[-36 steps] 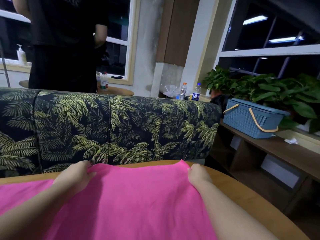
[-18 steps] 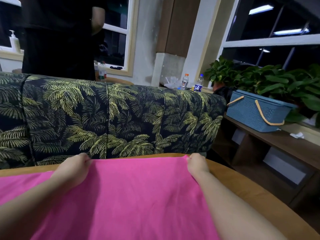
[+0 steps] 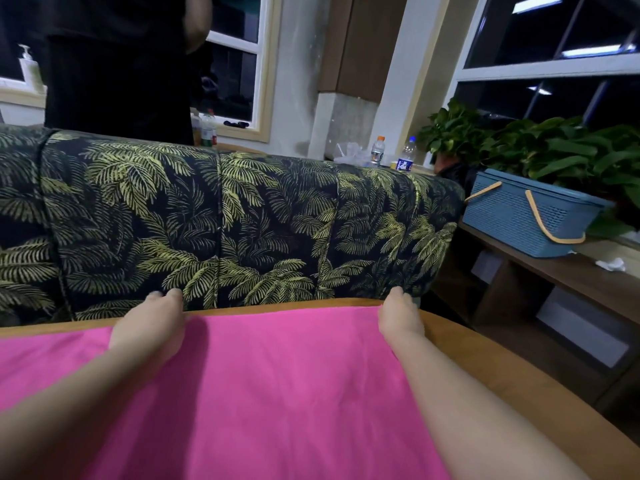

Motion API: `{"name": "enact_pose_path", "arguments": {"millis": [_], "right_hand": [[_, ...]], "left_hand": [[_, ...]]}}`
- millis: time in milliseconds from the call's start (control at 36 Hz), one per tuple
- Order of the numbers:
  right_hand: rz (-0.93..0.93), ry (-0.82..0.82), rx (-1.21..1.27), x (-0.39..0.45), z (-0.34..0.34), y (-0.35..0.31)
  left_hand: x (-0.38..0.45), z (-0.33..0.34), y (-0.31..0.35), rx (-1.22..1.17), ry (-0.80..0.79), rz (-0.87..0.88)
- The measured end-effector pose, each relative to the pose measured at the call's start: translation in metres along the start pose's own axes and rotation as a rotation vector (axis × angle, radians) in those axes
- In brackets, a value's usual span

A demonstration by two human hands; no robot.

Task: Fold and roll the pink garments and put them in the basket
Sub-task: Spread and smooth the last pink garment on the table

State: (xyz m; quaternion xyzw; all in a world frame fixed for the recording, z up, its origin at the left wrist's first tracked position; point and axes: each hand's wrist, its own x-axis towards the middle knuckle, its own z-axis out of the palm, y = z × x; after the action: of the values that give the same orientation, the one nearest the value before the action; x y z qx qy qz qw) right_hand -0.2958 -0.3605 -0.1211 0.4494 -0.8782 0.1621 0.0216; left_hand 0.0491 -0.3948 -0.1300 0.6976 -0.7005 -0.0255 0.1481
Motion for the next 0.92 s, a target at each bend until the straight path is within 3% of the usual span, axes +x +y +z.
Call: {"name": "enact_pose_path", "arguments": {"millis": [111,222,306,389,500,722,806,917], "right_hand": [[-0.201,0.113,-0.163,-0.007,-0.003,0.0],[-0.311,0.056,0.019,-0.024,-0.008,-0.013],[-0.439,0.002,0.159,-0.054,-0.015,-0.035],[-0.552,-0.082,0.258,-0.093,-0.022,-0.063],[-0.641,-0.22,0.325,-0.141,-0.021,-0.099],[-0.598,-0.35,0.269,-0.194,0.008,-0.155],[-0.606,-0.353,0.122,-0.199,0.018,-0.153],[-0.631,-0.345,0.062,-0.2,0.021,-0.15]], "left_hand": [[-0.005,-0.007,-0.016,0.059,0.045,0.036],[-0.012,-0.024,-0.046,-0.283,0.016,-0.001],[-0.032,-0.04,-0.078,-0.361,-0.108,0.042],[-0.062,-0.054,-0.116,-0.299,-0.247,0.063],[-0.103,-0.078,-0.153,-0.251,-0.283,0.101],[-0.141,-0.105,-0.184,-0.017,-0.343,0.12],[-0.142,-0.11,-0.182,-0.003,-0.277,0.135],[-0.119,-0.119,-0.192,-0.188,0.018,0.06]]}}
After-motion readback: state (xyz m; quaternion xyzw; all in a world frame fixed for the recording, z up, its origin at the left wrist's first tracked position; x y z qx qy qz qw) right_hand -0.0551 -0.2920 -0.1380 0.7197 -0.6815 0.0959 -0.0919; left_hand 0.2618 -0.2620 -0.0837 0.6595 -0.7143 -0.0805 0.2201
